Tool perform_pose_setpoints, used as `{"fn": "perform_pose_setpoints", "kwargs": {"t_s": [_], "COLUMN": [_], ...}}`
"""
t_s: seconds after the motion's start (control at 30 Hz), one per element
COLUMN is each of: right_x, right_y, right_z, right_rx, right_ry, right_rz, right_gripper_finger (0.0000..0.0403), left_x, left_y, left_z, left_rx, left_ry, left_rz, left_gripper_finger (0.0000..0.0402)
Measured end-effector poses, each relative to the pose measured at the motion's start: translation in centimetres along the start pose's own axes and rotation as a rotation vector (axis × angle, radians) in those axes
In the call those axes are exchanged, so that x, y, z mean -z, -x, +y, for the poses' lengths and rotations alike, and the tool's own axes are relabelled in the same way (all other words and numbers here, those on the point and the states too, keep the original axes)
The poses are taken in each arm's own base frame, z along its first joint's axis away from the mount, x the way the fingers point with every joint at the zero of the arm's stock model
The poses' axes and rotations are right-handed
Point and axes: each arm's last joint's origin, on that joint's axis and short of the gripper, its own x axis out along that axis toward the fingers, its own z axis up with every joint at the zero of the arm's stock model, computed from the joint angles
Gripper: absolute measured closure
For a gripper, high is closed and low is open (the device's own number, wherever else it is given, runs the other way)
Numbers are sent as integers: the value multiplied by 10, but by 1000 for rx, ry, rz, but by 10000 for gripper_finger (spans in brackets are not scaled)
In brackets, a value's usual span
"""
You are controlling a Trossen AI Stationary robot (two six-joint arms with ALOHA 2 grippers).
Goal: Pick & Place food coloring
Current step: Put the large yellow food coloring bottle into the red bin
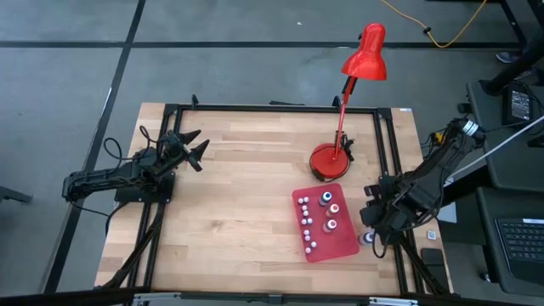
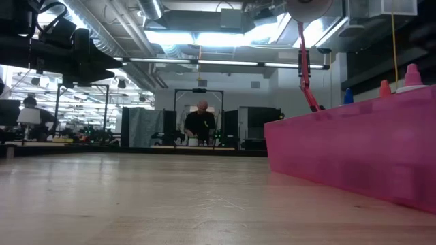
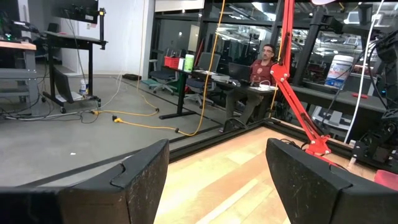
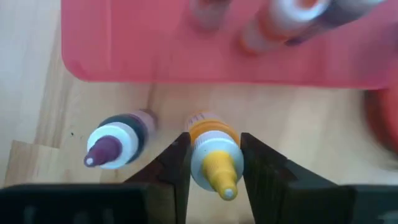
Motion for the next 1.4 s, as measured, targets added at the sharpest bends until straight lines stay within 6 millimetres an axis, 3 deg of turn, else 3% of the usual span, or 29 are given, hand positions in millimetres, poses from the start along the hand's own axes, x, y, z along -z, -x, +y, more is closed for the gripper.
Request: {"fn": "perform_pose_setpoints", "kwargs": {"t_s": [0.2,0.37,0.77,0.97,1.23,1.4], "right_x": [-21,-41,-70,-82,-78,-73], "right_y": [37,45,15,-6,-35,-41], "right_z": [1,12,37,39,27,26], "right_rx": [10,14,14,21,46,30], "right_ry": [5,56,156,172,147,147], "right_rz": [-77,-103,-101,-112,-91,-62], "right_gripper_finger": [286,286,286,284,283,270], "left_x": [0,0,0,0,0,0], "left_y": [0,0,0,0,0,0], "left_z": [0,0,0,0,0,0], "left_rx": [0,0,0,0,0,0], "left_ry": [0,0,0,0,0,0], "left_rz": [0,1,0,0,0,0], "left_gripper_finger": [137,137,137,137,137,137]}}
